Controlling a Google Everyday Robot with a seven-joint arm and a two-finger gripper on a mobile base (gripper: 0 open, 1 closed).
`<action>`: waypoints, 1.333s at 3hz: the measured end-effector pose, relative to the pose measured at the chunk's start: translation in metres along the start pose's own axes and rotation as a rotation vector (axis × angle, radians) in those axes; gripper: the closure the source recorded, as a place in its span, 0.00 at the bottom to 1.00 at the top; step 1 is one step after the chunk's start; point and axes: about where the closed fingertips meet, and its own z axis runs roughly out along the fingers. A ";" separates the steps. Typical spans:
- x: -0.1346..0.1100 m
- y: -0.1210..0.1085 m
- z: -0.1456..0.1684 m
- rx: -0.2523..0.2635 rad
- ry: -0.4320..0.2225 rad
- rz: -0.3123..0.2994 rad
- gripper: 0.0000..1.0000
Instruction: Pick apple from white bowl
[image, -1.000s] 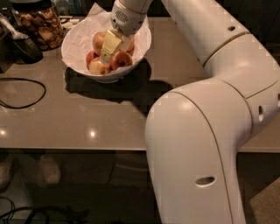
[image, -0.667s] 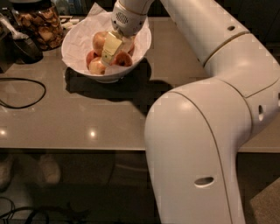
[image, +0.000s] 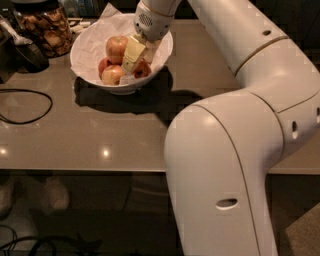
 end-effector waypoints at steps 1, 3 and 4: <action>0.001 -0.006 0.000 0.002 0.000 0.010 0.33; -0.003 -0.011 0.005 -0.005 0.004 0.020 0.34; -0.008 -0.009 0.010 -0.018 0.004 0.014 0.34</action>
Offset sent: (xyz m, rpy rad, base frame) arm -0.0027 -0.0242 0.0034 -0.0562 0.0844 0.0057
